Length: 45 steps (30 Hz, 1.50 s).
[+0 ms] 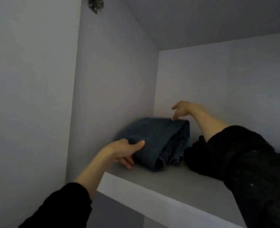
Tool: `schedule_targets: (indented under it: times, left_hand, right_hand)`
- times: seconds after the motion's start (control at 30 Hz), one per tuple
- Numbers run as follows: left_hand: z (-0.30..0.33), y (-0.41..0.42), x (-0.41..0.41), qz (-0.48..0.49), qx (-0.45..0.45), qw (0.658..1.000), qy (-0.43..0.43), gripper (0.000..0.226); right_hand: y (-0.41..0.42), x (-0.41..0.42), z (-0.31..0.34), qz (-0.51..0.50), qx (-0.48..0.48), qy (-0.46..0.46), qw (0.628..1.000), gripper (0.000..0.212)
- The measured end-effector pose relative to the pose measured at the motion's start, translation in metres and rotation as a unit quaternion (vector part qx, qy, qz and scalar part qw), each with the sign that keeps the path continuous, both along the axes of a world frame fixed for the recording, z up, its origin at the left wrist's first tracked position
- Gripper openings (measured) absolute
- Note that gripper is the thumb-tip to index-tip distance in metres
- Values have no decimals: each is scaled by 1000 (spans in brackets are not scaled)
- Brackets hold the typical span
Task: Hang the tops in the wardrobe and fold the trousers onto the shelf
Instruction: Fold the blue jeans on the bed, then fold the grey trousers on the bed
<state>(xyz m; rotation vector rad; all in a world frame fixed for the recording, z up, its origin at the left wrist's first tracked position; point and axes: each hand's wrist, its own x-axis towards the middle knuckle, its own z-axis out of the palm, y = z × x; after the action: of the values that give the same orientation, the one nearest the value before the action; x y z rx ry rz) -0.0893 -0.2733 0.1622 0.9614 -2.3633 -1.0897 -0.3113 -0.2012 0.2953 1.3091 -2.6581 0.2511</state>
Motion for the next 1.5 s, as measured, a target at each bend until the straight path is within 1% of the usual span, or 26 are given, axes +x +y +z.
schedule_targets:
  times: [0.03,0.07,0.1,0.13,0.17,0.2,0.23,0.3,0.33,0.43,0.53,0.63,0.73,0.83,0.87,0.97,1.0,1.07,1.13,1.17,1.23,1.27,1.33,1.37,1.4,1.5]
  left_hand:
    - [-1,-5,-8,18,-79,996,-48,57]
    - [-2,-8,-16,54,-181,978,-83,53]
    - [-2,-10,-23,95,-278,951,-95,51]
    - [-1,-9,-28,118,-336,931,-79,52]
    - [-1,-9,-28,115,-360,923,-64,58]
    - [-4,-8,-35,84,-368,923,-82,66]
    - [-4,-7,-36,43,-369,920,-127,75]
    - [-8,-11,-49,-14,-359,908,-218,83]
    - [-8,-15,-56,-23,-353,903,-244,83]
    - [-9,-28,-84,-24,-342,896,-283,78]
    - [-21,-33,-117,5,-339,883,-325,67]
    - [-24,-40,-148,13,-333,882,-334,65]
    - [-20,-47,-153,-5,-317,896,-310,66]
    - [-22,-40,-132,-34,-288,918,-270,70]
    - [-23,-33,-119,-45,-277,925,-257,71]
    - [-28,-7,-72,-38,-256,945,-199,64]
    - [-26,-1,-62,-34,-263,947,-182,61]
    - [-31,15,-16,-12,-255,954,-157,60]
    - [-39,32,31,0,-249,961,-124,59]
    - [-45,44,61,12,-254,963,-93,56]
    - [-61,67,112,32,-262,965,6,48]
    - [-71,78,138,44,-248,966,62,44]
    - [-95,106,186,75,-218,962,144,38]
    - [-114,123,222,98,-198,962,157,35]
    - [-134,135,254,116,-185,963,156,33]
    - [-200,172,343,170,-138,971,96,29]
  right_hand:
    - [-8,-7,-13,14,7,7,1000,74]
    - [-9,-8,-25,49,6,14,999,70]
    - [-8,-8,-38,91,2,22,996,63]
    - [-4,-6,-53,130,-11,18,991,57]
    - [-4,-1,-66,168,-32,8,985,51]
    - [1,1,-82,201,-44,-15,978,47]
    - [6,8,-94,240,-41,-26,970,46]
    - [12,4,-110,269,18,-46,962,51]
    - [12,-3,-113,269,48,-39,961,54]
    - [4,-21,-112,236,107,-4,966,56]
    - [-20,-31,-119,170,121,-8,978,51]
    - [-38,-45,-124,103,137,5,985,51]
    - [-37,-52,-122,91,133,14,987,51]
    - [-25,-41,-118,134,58,-2,989,45]
    - [-19,-33,-117,143,44,-3,989,43]
    - [-2,-3,-117,178,53,45,982,46]
    - [1,3,-115,174,37,52,983,47]
    - [7,46,-117,188,-3,40,981,47]
    - [15,91,-121,220,-83,0,972,42]
    - [21,122,-127,248,-132,-37,959,41]
    - [41,174,-146,289,-233,-124,920,45]
    - [52,199,-163,305,-278,-167,896,45]
    - [79,242,-205,319,-352,-216,853,41]
    - [93,273,-232,329,-361,-230,842,37]
    - [104,303,-256,333,-354,-244,839,33]
    - [124,387,-323,347,-284,-297,843,27]
